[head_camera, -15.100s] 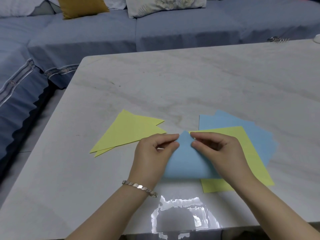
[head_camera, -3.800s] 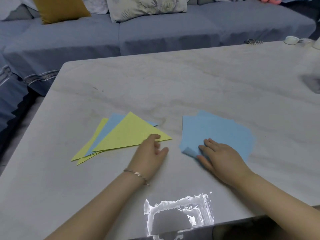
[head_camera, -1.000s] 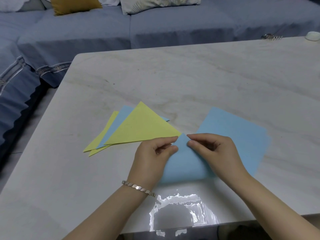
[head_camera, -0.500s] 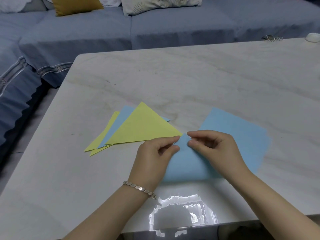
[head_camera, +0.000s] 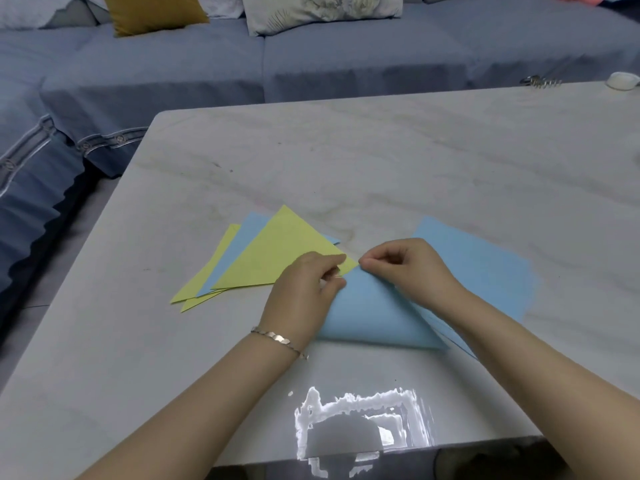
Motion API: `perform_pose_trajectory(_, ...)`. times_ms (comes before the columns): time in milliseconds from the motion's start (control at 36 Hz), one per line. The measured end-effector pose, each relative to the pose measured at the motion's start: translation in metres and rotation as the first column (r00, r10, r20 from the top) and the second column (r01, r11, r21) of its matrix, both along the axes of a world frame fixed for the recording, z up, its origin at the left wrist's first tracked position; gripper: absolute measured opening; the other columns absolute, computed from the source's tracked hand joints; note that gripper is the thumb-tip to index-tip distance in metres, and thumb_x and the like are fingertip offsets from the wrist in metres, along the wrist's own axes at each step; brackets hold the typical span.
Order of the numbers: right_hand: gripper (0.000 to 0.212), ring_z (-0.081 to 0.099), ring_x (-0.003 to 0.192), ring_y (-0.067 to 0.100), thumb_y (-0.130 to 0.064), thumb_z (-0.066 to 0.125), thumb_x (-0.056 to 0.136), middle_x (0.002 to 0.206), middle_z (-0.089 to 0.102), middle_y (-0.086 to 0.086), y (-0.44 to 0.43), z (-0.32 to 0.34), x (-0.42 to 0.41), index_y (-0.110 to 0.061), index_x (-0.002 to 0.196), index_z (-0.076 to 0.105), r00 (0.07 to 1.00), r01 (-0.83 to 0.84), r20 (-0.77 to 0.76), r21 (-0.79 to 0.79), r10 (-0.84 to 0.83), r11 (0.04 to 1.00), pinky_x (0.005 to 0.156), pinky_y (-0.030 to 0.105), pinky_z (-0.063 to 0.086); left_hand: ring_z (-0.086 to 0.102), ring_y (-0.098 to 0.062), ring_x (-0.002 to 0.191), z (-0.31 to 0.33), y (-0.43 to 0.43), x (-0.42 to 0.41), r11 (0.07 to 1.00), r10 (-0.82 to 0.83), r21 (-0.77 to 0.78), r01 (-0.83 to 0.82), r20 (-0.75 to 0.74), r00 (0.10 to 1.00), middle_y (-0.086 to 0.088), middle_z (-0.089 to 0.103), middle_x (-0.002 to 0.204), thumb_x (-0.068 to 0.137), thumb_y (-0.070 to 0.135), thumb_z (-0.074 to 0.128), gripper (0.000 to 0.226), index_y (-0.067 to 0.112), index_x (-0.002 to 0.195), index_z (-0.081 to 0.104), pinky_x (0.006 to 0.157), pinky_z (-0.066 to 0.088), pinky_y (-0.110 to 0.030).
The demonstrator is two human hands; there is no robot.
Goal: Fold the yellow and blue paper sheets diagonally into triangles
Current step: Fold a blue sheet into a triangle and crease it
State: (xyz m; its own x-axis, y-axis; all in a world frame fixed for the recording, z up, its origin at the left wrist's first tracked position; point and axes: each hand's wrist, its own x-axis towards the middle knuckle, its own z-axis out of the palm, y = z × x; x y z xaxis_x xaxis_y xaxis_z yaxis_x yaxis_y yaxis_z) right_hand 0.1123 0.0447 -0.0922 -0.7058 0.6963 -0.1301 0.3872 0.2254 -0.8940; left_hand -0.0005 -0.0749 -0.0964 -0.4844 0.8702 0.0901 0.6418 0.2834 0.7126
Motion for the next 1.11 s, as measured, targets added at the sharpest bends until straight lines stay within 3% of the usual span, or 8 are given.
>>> perform_pose_trajectory(111,0.011,0.057,0.07,0.003,-0.016,0.062,0.083,0.075,0.067,-0.007,0.011,-0.025,-0.014,-0.017,0.076,0.071,0.996,0.072,0.043,0.069,-0.075,0.995,0.062,0.007,0.04,0.059,-0.026,0.109,-0.016,-0.004,-0.001,0.996,-0.087,-0.037,0.08,-0.235,0.968,-0.012,0.061,0.12,0.085,0.025,0.045,0.037,0.007,0.112,0.063,0.093,0.042,-0.029)
perform_pose_trajectory(222,0.013,0.059,0.079,0.011,-0.016,0.059,0.085,0.082,0.069,-0.002,0.012,-0.043,-0.02,-0.012,0.081,0.071,0.993,0.09,0.067,0.132,-0.099,0.987,0.074,0.023,0.045,0.063,-0.02,0.106,-0.039,-0.01,0.01,0.946,-0.321,-0.177,0.271,-0.403,0.857,-0.006,0.066,0.118,0.083,0.027,0.038,0.039,0.012,0.107,0.064,0.086,0.049,-0.031)
perform_pose_trajectory(444,0.017,0.052,0.092,0.018,-0.018,0.052,0.09,0.092,0.061,0.004,0.001,-0.066,-0.02,-0.013,0.09,0.068,0.989,0.023,0.122,0.425,-0.082,0.905,0.078,0.027,0.04,0.057,-0.012,0.116,-0.065,-0.023,0.015,0.84,-0.524,-0.413,0.353,-0.444,0.727,0.009,0.06,0.125,0.09,0.04,0.027,0.043,0.026,0.118,0.056,0.088,0.051,-0.039)
perform_pose_trajectory(556,0.018,0.05,0.094,0.019,-0.018,0.051,0.091,0.095,0.06,0.004,0.0,-0.072,-0.019,-0.012,0.094,0.068,0.987,0.027,0.127,0.47,-0.098,0.882,0.077,0.023,0.035,0.043,-0.012,0.129,-0.063,-0.032,0.01,0.77,-0.606,-0.513,0.38,-0.402,0.686,0.011,0.049,0.137,0.095,0.042,0.014,0.047,0.03,0.128,0.044,0.102,0.034,-0.041)
perform_pose_trajectory(667,0.019,0.05,0.095,0.018,-0.019,0.05,0.091,0.096,0.06,0.003,0.0,-0.072,-0.019,-0.013,0.094,0.068,0.987,0.022,0.131,0.471,-0.094,0.882,0.077,0.023,0.034,-0.009,-0.003,0.135,-0.064,-0.037,0.003,0.711,-0.669,-0.543,0.446,-0.329,0.666,0.017,0.01,0.152,0.089,0.046,0.006,0.057,0.033,0.142,0.02,0.111,-0.007,-0.036)
perform_pose_trajectory(750,0.019,0.05,0.095,0.018,-0.019,0.05,0.091,0.096,0.06,0.003,0.0,-0.073,-0.019,-0.013,0.094,0.068,0.987,0.021,0.128,0.472,-0.092,0.881,0.078,0.023,0.034,0.036,-0.007,0.131,-0.059,-0.046,-0.003,0.701,-0.668,-0.594,0.394,-0.353,0.655,0.017,0.045,0.139,0.096,0.04,0.001,0.054,0.033,0.129,0.043,0.103,0.032,-0.039)
perform_pose_trajectory(833,0.019,0.049,0.095,0.017,-0.019,0.05,0.091,0.096,0.06,0.002,0.0,-0.074,-0.019,-0.013,0.094,0.068,0.987,0.022,0.127,0.477,-0.094,0.879,0.076,0.021,0.032,0.052,-0.005,0.12,-0.059,-0.055,-0.012,0.754,-0.602,-0.565,0.335,-0.39,0.696,0.02,0.054,0.129,0.097,0.037,0.001,0.051,0.037,0.122,0.046,0.092,0.047,-0.038)
perform_pose_trajectory(1111,0.018,0.048,0.095,0.016,-0.019,0.051,0.091,0.094,0.059,0.001,0.001,-0.076,-0.019,-0.014,0.092,0.068,0.987,0.033,0.123,0.477,-0.104,0.878,0.073,0.02,0.028,0.051,-0.015,0.122,-0.057,-0.097,-0.056,0.865,-0.414,-0.474,0.163,-0.492,0.766,0.01,0.054,0.132,0.097,0.04,0.011,0.045,0.032,0.121,0.049,0.1,0.026,-0.033)
